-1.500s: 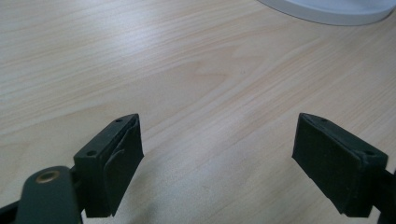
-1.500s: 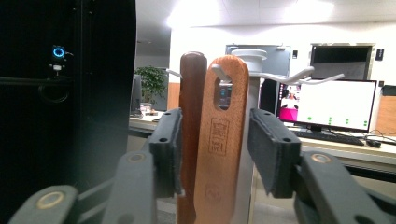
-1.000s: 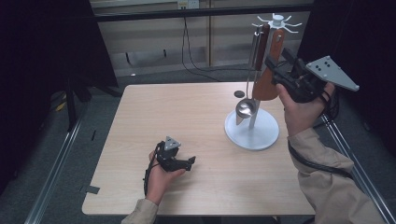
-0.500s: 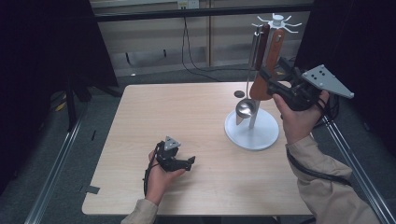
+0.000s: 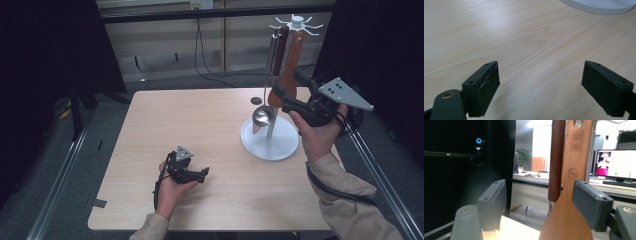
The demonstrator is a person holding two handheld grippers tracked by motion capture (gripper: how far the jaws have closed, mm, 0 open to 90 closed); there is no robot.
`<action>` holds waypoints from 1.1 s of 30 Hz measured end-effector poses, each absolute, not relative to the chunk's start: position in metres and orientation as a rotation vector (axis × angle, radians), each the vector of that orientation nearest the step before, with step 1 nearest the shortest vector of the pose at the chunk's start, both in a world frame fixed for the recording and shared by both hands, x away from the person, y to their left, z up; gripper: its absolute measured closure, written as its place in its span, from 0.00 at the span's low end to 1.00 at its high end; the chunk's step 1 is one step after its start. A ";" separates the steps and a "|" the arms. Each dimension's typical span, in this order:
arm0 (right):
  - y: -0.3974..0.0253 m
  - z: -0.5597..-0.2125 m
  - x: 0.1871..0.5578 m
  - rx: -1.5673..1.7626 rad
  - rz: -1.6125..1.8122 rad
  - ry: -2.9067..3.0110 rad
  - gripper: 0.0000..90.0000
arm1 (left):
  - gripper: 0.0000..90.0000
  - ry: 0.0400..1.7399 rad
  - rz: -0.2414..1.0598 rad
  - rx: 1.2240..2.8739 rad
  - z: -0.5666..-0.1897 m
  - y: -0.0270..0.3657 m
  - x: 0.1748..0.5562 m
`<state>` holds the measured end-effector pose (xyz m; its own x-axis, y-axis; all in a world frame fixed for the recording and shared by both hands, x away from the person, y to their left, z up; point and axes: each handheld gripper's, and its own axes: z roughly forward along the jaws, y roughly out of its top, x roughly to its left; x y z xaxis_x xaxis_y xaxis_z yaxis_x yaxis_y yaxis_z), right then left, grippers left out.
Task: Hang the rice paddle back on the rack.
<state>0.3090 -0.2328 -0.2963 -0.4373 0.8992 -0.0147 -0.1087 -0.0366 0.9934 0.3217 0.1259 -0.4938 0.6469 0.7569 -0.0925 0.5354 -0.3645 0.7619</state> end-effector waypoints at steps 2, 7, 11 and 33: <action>-0.232 -0.298 0.309 0.885 1.602 1.451 0.28 | 0.15 0.998 0.349 2.064 -0.494 0.126 0.322; -0.230 -0.304 0.308 0.888 1.603 1.476 0.26 | 0.15 0.994 0.343 2.057 -0.494 0.125 0.322; -0.229 -0.309 0.307 0.897 1.617 1.485 0.25 | 0.14 0.993 0.343 2.057 -0.494 0.125 0.322; -0.211 -0.334 0.301 0.874 1.648 1.607 0.19 | 0.12 0.991 0.334 2.044 -0.492 0.124 0.321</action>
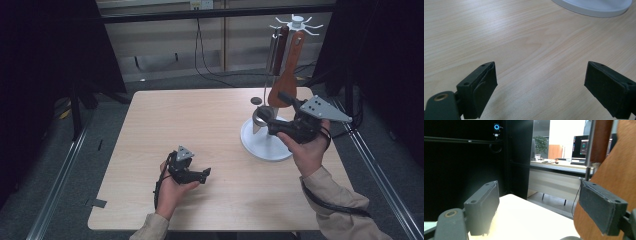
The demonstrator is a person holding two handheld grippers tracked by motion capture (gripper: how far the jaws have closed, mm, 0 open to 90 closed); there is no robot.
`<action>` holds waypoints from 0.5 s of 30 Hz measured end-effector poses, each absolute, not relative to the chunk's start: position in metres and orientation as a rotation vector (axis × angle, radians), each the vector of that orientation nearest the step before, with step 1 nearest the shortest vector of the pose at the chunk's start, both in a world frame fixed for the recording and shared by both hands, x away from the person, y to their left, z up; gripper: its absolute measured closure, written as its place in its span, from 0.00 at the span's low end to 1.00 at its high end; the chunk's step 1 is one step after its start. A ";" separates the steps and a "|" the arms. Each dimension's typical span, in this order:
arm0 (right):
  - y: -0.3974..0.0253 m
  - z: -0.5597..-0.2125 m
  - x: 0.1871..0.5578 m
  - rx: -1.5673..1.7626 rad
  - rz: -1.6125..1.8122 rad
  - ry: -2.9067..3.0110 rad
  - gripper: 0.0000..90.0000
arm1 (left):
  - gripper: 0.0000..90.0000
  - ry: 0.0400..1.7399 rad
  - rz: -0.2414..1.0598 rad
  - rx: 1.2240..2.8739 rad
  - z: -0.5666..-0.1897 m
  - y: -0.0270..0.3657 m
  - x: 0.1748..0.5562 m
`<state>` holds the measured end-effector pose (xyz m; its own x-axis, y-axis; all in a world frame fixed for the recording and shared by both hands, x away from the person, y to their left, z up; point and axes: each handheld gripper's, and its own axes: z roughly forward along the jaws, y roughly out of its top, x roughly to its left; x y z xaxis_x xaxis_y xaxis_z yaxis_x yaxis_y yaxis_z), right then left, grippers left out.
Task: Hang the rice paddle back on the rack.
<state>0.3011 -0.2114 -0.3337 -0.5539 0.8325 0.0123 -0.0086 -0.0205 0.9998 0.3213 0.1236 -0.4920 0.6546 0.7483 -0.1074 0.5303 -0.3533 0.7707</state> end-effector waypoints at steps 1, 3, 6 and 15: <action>-0.211 -0.335 0.301 0.866 1.650 1.619 0.19 | 0.12 0.994 0.332 2.041 -0.492 0.124 0.321; -0.209 -0.339 0.300 0.855 1.650 1.636 0.19 | 0.11 0.996 0.334 2.040 -0.492 0.124 0.321; -0.206 -0.344 0.300 0.848 1.648 1.655 0.18 | 0.11 0.995 0.329 2.040 -0.492 0.124 0.321; -0.200 -0.355 0.299 0.859 1.659 1.690 0.18 | 0.11 0.993 0.325 2.043 -0.493 0.124 0.321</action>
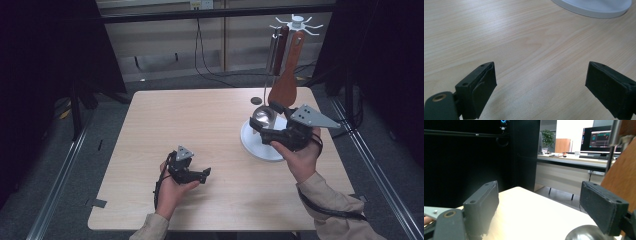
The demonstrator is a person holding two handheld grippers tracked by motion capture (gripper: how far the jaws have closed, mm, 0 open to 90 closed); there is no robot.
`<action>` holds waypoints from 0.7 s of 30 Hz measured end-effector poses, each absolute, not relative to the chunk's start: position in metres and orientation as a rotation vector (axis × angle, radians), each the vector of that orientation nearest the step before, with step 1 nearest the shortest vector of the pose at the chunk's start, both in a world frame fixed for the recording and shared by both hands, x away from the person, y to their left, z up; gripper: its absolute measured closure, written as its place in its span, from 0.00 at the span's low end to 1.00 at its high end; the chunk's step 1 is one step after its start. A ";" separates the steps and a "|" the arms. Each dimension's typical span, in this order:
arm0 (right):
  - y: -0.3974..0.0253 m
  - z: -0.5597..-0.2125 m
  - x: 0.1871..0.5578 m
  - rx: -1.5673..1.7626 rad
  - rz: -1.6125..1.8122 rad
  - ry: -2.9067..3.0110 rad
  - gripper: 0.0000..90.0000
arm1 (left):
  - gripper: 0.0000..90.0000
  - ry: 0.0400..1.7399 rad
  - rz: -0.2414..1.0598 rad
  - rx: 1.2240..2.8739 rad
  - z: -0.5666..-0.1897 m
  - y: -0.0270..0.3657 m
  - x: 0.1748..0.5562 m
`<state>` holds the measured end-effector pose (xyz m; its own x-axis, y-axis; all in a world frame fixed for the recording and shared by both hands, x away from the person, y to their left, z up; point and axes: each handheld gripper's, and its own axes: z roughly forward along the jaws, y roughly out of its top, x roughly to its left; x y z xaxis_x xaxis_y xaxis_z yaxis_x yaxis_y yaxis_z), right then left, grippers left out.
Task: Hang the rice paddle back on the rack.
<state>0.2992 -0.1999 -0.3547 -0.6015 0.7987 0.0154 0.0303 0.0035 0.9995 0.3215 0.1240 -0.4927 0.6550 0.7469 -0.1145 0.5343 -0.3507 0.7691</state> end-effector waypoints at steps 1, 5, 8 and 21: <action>-0.199 -0.356 0.299 0.861 1.658 1.697 0.18 | 0.11 0.993 0.324 2.043 -0.493 0.124 0.321; -0.196 -0.361 0.298 0.853 1.661 1.719 0.18 | 0.11 1.004 0.324 2.027 -0.494 0.122 0.321; -0.195 -0.365 0.298 0.867 1.662 1.731 0.18 | 0.11 1.000 0.325 2.032 -0.494 0.122 0.321; -0.187 -0.376 0.294 0.845 1.672 1.776 0.18 | 0.11 0.990 0.323 2.046 -0.493 0.124 0.321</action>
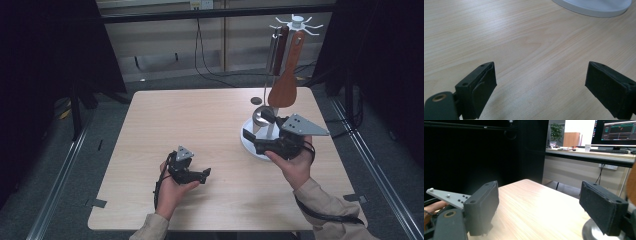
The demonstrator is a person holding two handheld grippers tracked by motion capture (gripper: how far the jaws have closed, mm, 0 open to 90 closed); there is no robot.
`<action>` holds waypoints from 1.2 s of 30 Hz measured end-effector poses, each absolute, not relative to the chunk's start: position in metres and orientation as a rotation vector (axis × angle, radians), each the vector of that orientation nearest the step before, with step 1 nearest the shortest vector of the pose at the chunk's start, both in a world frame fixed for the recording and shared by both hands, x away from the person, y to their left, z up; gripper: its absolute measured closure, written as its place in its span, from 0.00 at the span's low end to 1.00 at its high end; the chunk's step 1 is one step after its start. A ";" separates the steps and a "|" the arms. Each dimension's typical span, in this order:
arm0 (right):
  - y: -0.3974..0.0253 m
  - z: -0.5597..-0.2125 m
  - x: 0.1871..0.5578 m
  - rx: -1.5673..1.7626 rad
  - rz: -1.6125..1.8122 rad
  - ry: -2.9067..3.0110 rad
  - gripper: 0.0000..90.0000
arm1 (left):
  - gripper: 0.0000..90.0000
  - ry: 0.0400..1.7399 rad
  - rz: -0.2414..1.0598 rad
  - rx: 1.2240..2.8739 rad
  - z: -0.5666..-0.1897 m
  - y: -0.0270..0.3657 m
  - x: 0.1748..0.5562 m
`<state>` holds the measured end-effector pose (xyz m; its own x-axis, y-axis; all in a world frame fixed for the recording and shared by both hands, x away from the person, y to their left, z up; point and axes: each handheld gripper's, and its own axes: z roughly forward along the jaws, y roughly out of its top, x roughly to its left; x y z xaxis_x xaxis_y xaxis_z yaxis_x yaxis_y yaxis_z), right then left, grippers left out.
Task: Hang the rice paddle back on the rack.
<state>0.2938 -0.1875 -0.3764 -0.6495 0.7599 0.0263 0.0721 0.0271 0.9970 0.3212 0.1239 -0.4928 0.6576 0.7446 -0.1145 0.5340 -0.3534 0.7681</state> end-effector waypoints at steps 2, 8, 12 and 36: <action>-0.186 -0.378 0.294 0.828 1.670 1.781 0.18 | 0.11 0.990 0.324 2.045 -0.493 0.124 0.321; -0.181 -0.386 0.293 0.822 1.684 1.823 0.18 | 0.11 0.988 0.323 2.048 -0.492 0.124 0.321; -0.178 -0.391 0.293 0.817 1.692 1.836 0.18 | 0.11 0.988 0.321 2.047 -0.492 0.123 0.321; -0.174 -0.416 0.291 0.812 1.669 1.920 0.18 | 0.11 0.977 0.329 2.051 -0.490 0.124 0.321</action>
